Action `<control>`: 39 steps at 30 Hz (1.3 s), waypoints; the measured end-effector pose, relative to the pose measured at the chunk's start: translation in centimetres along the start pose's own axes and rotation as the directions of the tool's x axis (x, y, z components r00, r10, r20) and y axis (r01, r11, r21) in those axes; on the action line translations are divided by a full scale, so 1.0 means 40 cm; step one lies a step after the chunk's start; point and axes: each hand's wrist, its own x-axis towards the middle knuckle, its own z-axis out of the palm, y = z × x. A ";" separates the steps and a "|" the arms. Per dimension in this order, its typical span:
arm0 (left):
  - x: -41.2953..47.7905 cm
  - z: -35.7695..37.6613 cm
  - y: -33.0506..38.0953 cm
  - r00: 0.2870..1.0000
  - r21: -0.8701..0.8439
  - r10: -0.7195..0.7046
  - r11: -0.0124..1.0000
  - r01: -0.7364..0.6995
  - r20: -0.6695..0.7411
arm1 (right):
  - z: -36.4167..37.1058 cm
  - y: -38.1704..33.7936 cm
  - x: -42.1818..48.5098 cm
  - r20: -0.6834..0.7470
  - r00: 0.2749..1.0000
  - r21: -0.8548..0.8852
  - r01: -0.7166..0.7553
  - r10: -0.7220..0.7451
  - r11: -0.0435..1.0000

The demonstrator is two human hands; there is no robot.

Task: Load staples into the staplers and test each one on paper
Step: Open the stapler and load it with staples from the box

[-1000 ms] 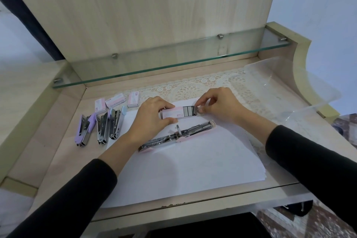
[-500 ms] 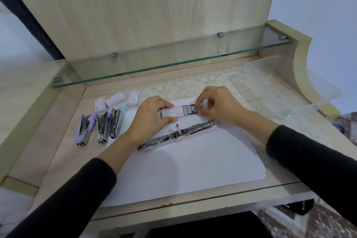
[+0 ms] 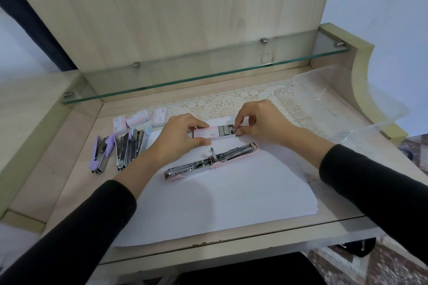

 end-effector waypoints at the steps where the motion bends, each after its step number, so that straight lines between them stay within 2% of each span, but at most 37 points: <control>1: 0.001 -0.001 0.001 1.000 0.005 0.000 1.000 0.000 0.005 | -0.002 -0.001 0.002 0.001 1.000 0.011 -0.007 0.007 1.000; 6: 0.003 -0.005 0.004 1.000 0.026 0.000 1.000 -0.001 0.023 | -0.002 -0.007 0.010 0.072 0.997 0.016 -0.021 0.020 1.000; 9: 0.003 -0.007 0.002 0.999 0.028 0.000 1.000 -0.001 0.040 | -0.001 -0.007 0.013 0.069 0.997 0.034 -0.041 0.039 0.999; 14: 0.007 -0.019 0.013 1.000 -0.093 0.023 0.995 -0.023 -0.008 | -0.008 -0.016 0.013 -0.016 0.992 0.299 -0.114 0.125 0.947; 18: 0.025 -0.035 0.052 0.993 -0.255 0.022 0.966 -0.052 -0.120 | -0.020 -0.034 0.015 0.023 0.977 0.587 -0.185 0.212 0.788; 20: 0.033 -0.038 0.068 0.977 -0.212 0.104 0.967 -0.142 -0.184 | -0.028 -0.044 0.014 0.060 0.970 0.679 -0.214 0.237 0.702; 23: 0.036 -0.036 0.083 0.924 -0.043 0.298 0.948 -0.317 -0.238 | -0.034 -0.053 0.012 0.116 0.959 0.758 -0.254 0.258 0.600; 26: 0.037 -0.031 0.090 0.876 0.085 0.395 0.918 -0.388 -0.276 | -0.036 -0.054 0.010 0.165 0.944 0.803 -0.296 0.284 0.518; 31: 0.040 -0.027 0.098 0.849 0.150 0.418 0.909 -0.390 -0.323 | -0.029 -0.063 0.006 0.185 0.938 0.821 -0.312 0.294 0.478; 39: 0.027 -0.018 0.094 0.867 0.094 0.368 0.929 -0.358 -0.336 | -0.021 -0.069 0.002 0.196 0.934 0.826 -0.322 0.299 0.464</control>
